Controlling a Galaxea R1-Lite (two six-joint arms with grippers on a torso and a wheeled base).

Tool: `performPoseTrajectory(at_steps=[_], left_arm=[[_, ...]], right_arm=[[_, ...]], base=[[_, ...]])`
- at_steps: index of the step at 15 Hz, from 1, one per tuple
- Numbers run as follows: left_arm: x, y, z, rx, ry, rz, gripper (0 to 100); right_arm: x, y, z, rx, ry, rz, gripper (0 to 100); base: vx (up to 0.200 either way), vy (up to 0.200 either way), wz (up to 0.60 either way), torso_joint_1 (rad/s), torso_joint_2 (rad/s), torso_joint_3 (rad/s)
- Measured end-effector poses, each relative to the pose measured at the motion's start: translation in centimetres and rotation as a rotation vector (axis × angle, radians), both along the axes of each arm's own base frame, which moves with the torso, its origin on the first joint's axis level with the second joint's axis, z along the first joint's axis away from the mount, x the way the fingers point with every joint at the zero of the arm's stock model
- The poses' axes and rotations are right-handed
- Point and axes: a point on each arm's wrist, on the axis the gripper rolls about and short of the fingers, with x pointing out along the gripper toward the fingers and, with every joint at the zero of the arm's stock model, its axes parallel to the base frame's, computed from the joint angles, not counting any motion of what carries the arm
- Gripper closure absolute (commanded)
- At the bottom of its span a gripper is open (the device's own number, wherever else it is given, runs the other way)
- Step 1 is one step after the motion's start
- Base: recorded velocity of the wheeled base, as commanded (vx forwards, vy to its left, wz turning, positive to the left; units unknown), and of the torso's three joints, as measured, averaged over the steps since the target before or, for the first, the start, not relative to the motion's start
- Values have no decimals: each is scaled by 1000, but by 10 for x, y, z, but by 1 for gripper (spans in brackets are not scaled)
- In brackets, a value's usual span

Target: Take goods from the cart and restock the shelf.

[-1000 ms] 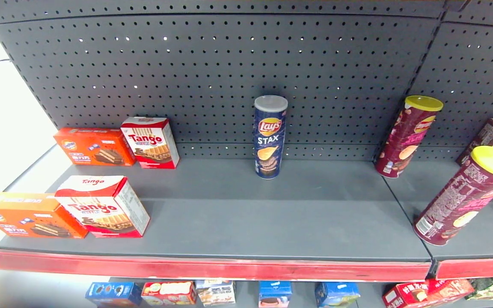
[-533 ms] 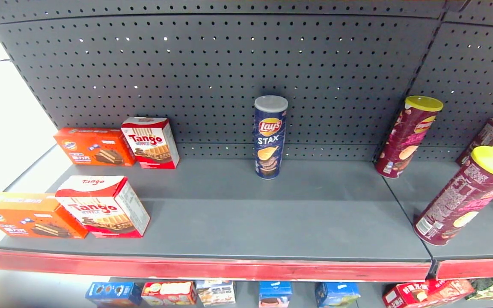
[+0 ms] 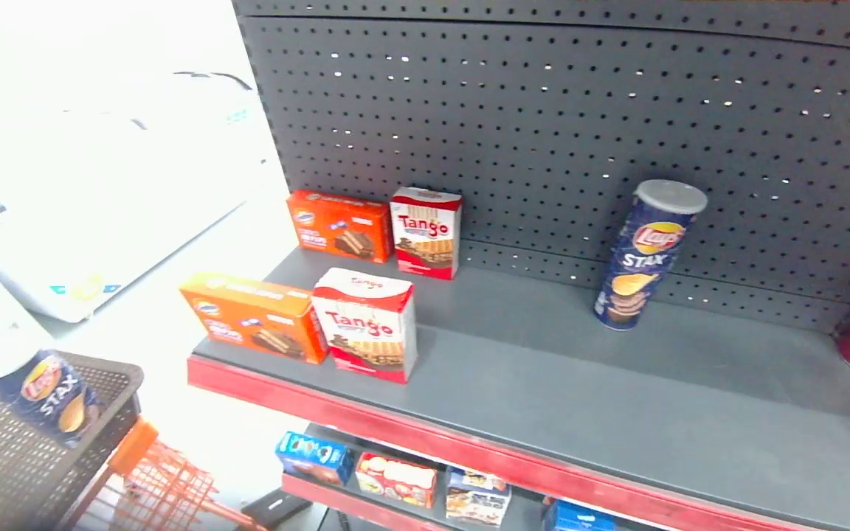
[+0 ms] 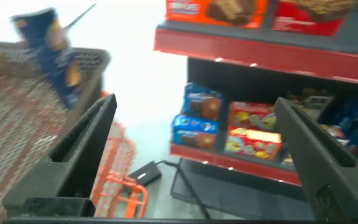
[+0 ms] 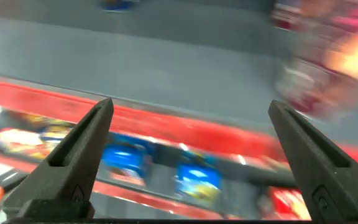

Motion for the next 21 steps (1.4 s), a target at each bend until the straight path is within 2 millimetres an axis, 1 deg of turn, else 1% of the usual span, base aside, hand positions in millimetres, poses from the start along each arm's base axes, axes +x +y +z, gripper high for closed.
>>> performPoseTrajectory(at_steps=[3, 12, 14, 15, 16, 18, 21], left_arm=[[0, 0, 0, 0, 0, 0, 0], [0, 0, 0, 5, 2, -9, 0], [-1, 0, 4, 15, -14, -11, 0], [-3, 0, 11, 24, -32, -10, 0], [-6, 0, 24, 31, -59, -10, 0], [-5, 0, 48, 38, -35, -4, 0], [15, 0, 73, 50, 93, 0, 0]], right_arm=[[0, 0, 0, 0, 0, -1, 0], [0, 0, 0, -2, -1, -2, 0], [0, 0, 0, -2, -1, -2, 0], [0, 0, 0, -2, 0, -2, 0], [0, 0, 0, -2, 0, -2, 0], [0, 0, 0, -2, -1, -1, 0], [0, 0, 0, -2, -1, -2, 0]], base=[[0, 0, 600, 4, 2, 2], [0, 0, 0, 0, 0, 0], [0, 0, 0, 0, 0, 0], [0, 0, 0, 0, 0, 0], [0, 0, 0, 0, 0, 0], [0, 0, 0, 0, 0, 0], [0, 0, 0, 0, 0, 0]])
